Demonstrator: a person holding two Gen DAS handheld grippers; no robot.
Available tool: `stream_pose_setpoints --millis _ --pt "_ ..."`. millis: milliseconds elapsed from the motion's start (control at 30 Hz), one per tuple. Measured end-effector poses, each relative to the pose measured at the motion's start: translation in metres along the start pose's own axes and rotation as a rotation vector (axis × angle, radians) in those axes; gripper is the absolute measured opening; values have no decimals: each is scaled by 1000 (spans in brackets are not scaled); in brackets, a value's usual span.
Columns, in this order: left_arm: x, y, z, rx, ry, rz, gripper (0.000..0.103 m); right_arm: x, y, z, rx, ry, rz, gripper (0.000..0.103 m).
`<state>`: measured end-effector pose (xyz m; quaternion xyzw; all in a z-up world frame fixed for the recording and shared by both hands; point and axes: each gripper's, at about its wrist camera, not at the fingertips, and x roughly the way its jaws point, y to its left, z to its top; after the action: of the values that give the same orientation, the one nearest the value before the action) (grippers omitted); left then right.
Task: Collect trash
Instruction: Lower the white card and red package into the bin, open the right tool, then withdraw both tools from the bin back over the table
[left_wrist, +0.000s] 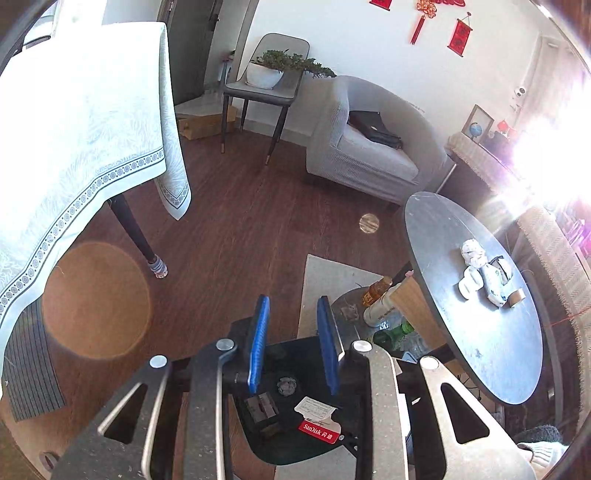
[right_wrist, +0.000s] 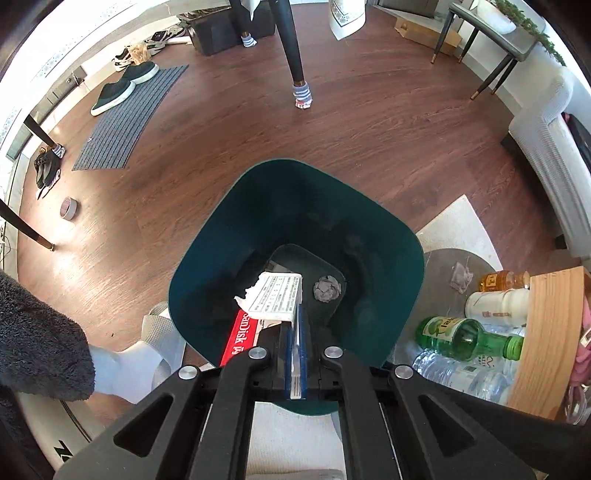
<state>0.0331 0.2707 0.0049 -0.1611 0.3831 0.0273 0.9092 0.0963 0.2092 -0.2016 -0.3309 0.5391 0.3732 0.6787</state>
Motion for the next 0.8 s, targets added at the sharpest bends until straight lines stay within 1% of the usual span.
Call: stream_pose_setpoints --millis 33,67,100,167,300,467,567,633,767,800 --pt "-2 -2 2 -2 -7 -7 28 -2 0 -2 -2 -7 -6 34" --pt "-5 -5 4 -2 -13 -14 28 -4 -1 -4 -2 -12 -6 38" --pt "-8 -9 5 1 -20 -17 28 -5 -3 -6 -2 -15 -8 39" --pt "-11 -16 7 10 -32 -15 28 -11 -5 -9 -3 -29 -8 39" --pt "-15 -27 14 18 -52 -17 28 -29 -8 -15 3 -70 27 39" --pt "-19 -47 22 50 -77 -15 29 -61 -8 -20 2 -155 84 39" --pt "-17 -59 25 65 -87 -20 30 -82 -4 -22 -15 -206 100 39" --pt "-16 -68 27 89 -99 -16 31 -97 -1 -23 -16 -241 117 39" --pt "-15 -82 30 116 -115 -27 35 -128 -1 -29 -18 -326 122 39" --pt "-14 -85 31 121 -116 -31 38 -135 -3 -30 -15 -345 119 39"
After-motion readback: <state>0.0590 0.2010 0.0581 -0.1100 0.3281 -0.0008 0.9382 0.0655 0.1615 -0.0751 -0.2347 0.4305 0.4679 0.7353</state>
